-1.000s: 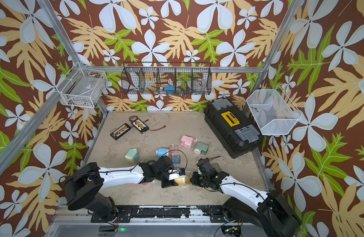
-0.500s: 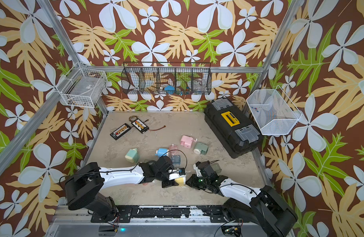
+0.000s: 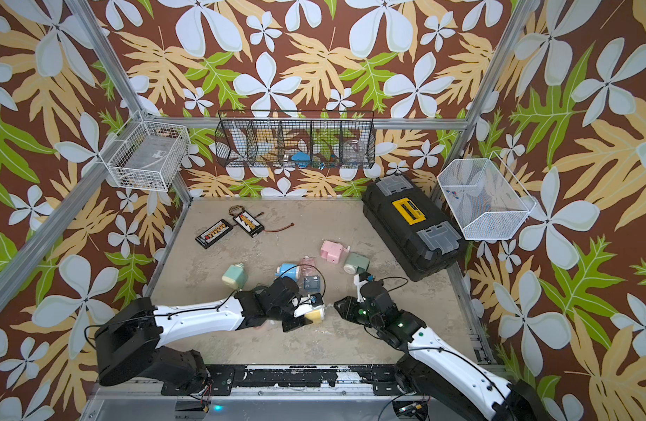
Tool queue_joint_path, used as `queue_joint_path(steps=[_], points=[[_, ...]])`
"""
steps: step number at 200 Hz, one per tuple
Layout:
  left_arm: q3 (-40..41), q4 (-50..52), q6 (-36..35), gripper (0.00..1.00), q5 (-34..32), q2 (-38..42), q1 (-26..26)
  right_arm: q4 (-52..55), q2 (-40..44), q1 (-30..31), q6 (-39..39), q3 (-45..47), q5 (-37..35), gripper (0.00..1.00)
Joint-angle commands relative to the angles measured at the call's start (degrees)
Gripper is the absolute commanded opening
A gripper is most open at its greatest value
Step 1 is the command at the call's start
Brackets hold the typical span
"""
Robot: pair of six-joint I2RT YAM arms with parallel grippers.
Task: Put the tray back into the pencil sharpener
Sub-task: Pick up the pencil sharpener from the center of the board, then place the pencil sharpener at the center of the board.
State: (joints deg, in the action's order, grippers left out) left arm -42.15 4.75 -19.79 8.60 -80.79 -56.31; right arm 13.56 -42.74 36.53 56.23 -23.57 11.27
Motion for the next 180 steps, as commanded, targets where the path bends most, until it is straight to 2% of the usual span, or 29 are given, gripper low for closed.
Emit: queue_joint_path(steps=[1, 19, 44, 84, 116, 135, 155, 180], points=[[-0.81, -1.14, 6.81, 0.0, -3.08, 4.69, 0.06, 12.78, 6.17, 0.09, -0.07, -2.3, -14.36, 0.31], [-1.91, -1.59, 13.83, 0.0, -7.99, 8.69, 0.22, 15.18, 8.79, 0.12, -0.02, -4.11, -17.92, 0.32], [-2.59, -1.0, 21.86, 0.0, -16.49, 12.76, 1.23, 14.68, 7.37, 0.07, 0.13, -5.73, -18.5, 0.32], [-4.83, 3.23, 34.4, 0.0, -22.94, 14.67, 11.78, 12.3, 1.16, 0.06, -1.29, -8.08, -16.6, 0.32], [-11.44, 9.45, 38.35, 0.0, -27.89, 9.52, 18.75, 11.24, -2.44, 0.07, -3.0, -9.73, -15.99, 0.32], [-14.5, 11.72, 39.54, 0.0, -28.26, 4.14, 23.01, 10.71, -3.62, 0.12, -3.56, -10.31, -15.83, 0.32], [-18.12, 13.99, 40.52, 0.0, -31.04, -2.43, 25.31, 10.6, -4.24, 0.11, -3.76, -10.49, -15.78, 0.32], [-19.87, 11.06, 39.39, 0.0, -28.58, -7.95, 27.58, 10.93, -4.17, 0.12, -3.67, -10.35, -15.83, 0.32]])
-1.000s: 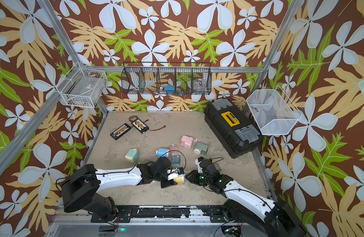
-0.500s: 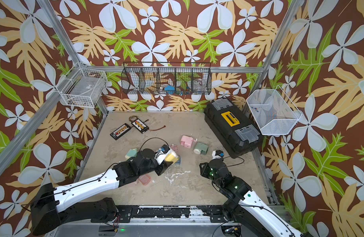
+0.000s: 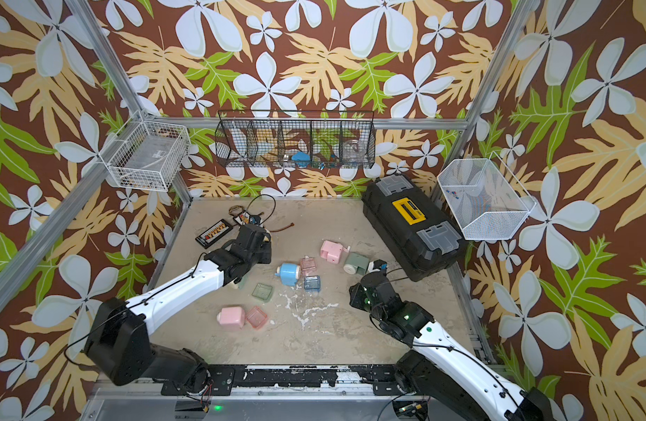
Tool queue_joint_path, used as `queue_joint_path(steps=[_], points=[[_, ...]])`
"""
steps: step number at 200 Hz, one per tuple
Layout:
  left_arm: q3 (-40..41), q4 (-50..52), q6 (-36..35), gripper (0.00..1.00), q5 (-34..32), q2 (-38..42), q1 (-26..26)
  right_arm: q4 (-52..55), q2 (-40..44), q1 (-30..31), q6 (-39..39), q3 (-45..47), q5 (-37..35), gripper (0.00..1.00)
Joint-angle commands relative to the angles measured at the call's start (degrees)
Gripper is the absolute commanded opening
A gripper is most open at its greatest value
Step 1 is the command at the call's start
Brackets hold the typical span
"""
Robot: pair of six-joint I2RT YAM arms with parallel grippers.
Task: Put the tray back into the pencil sharpener
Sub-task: Place the pencil sharpener at the center of the board.
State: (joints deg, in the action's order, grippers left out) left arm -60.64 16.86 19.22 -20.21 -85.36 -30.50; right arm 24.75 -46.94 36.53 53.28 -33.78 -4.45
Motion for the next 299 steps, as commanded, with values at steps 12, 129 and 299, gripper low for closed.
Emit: queue_joint_path(steps=[12, 129, 299], points=[[-2.18, -2.46, 0.38, 0.0, 1.97, -5.66, 3.16, 0.07, 0.27, 0.11, -0.62, 0.11, -0.19, 0.32], [-10.9, -5.07, 0.44, 0.0, 2.13, -22.19, 6.77, -0.12, -1.1, 0.1, -0.62, 0.31, 0.02, 0.32], [-12.47, -4.26, 2.4, 0.75, 2.47, -26.56, 6.91, 0.3, -1.01, 0.05, -0.59, 0.2, 0.14, 0.33]])
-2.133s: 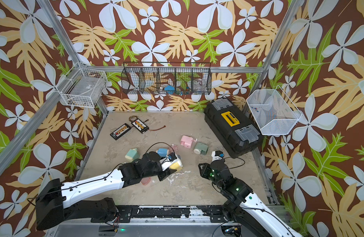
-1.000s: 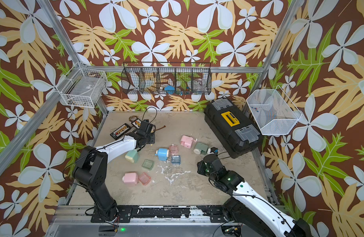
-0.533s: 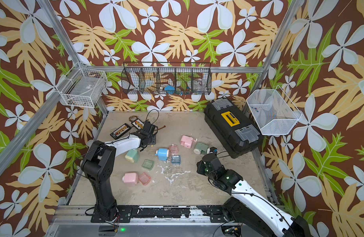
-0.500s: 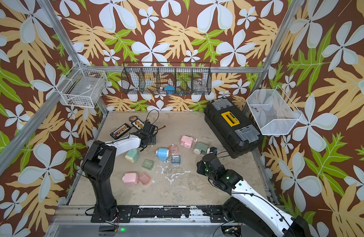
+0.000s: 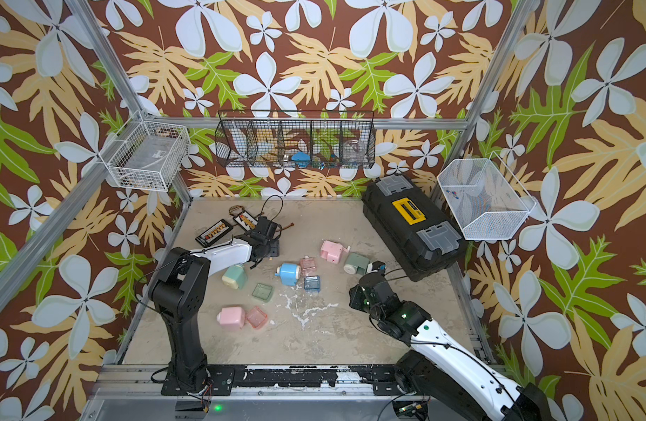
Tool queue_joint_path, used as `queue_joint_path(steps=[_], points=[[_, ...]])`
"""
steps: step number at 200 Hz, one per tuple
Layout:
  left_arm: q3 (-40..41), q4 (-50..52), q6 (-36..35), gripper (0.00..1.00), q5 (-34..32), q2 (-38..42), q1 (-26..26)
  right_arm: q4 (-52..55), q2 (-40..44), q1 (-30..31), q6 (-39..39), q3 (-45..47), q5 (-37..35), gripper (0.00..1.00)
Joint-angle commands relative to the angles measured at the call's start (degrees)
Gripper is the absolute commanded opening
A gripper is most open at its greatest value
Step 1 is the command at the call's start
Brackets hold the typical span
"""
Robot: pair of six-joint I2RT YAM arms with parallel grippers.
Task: Put the tray back into the pencil sharpener
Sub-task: Place the pencil sharpener at the center of the board, then move the container to the center of the board.
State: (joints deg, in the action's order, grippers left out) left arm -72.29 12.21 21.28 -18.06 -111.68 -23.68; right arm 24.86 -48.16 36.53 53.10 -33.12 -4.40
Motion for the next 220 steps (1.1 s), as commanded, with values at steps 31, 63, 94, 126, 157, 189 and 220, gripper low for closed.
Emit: queue_joint_path(steps=[31, 63, 94, 126, 157, 189, 220], points=[[-1.14, 0.54, 0.17, 0.83, 1.29, 1.2, 0.16, 0.25, 0.31, 0.11, -0.49, -0.45, 0.35, 0.33], [0.34, 0.0, 0.26, 0.89, 1.8, 7.5, 0.17, 0.52, 0.18, 0.12, -1.21, -0.8, 0.19, 0.34], [4.08, -1.25, 0.52, 0.91, 2.31, 19.31, 0.18, 0.63, -1.1, 0.1, -2.74, -1.68, 0.44, 0.35], [11.01, -5.0, -1.5, 0.88, 7.16, 33.33, 0.13, 0.25, -6.7, 0.12, -7.59, -4.73, 2.5, 0.37], [20.86, -8.07, -4.25, 0.84, 14.3, 45.75, 0.13, 0.42, -17.48, 0.26, -12.98, -11.0, 5.84, 0.46], [29.95, -8.64, -5.53, 0.81, 17.7, 57.13, 0.13, 0.14, -28.79, 2.09, -15.56, -17.29, 6.74, 0.52], [34.11, -6.99, -3.52, 0.81, 16.6, 63.87, 0.12, -1.89, -37.58, 2.89, -15.29, -21.9, 6.06, 0.53]])
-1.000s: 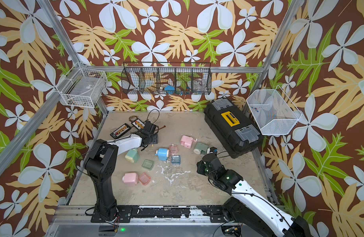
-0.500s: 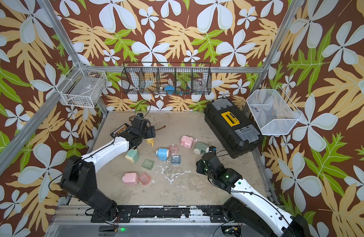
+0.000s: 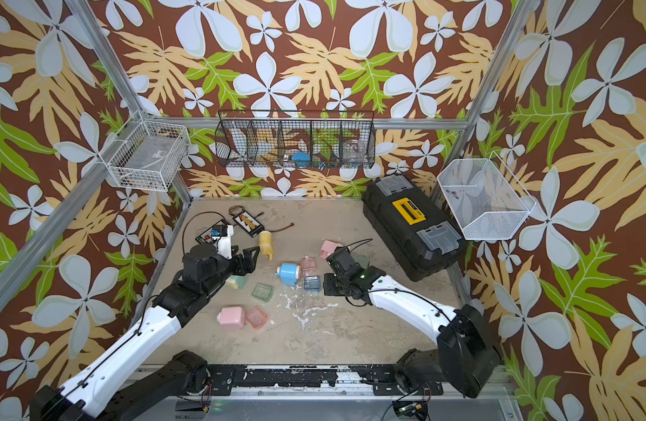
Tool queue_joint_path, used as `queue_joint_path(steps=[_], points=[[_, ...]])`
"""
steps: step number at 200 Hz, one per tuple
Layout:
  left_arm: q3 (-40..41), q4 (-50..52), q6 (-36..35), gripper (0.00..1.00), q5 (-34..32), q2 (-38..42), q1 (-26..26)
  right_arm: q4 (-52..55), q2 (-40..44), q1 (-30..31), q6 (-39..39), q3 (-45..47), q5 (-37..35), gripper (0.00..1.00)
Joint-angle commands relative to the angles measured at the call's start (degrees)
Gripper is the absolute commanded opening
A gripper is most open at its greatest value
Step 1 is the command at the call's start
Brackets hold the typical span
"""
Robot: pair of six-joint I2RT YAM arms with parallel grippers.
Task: Put the tray back into the pencil sharpener
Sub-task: Move the container to the center of the board.
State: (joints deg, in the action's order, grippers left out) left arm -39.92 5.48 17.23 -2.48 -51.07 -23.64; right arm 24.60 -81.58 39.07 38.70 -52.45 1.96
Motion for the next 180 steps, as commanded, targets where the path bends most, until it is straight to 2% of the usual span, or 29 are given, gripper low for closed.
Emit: queue_joint_path(steps=[1, 54, 91, 111, 180], points=[[1.85, -0.23, 0.61, 0.81, 1.0, 3.39, 0.08, -1.69, -4.49, 0.33, -0.85, -2.71, -0.33, 0.52], [2.74, 1.96, 2.89, 0.8, 0.15, 6.55, 0.08, -3.69, -14.07, 1.06, 0.19, -8.02, -0.44, 0.46], [2.66, 2.56, 3.24, 0.79, -0.06, 6.86, 0.04, -1.4, -18.22, 1.53, 0.86, -10.19, -4.43, 0.37], [2.41, 2.68, 3.2, 0.79, -0.04, 6.86, 0.08, -0.61, -19.07, 1.53, 1.02, -10.6, -6.23, 0.32], [2.13, 2.7, 2.74, 0.78, 0.1, 6.67, 0.08, -1.38, -21.32, 1.51, 0.77, -11.31, -5.93, 0.16]])
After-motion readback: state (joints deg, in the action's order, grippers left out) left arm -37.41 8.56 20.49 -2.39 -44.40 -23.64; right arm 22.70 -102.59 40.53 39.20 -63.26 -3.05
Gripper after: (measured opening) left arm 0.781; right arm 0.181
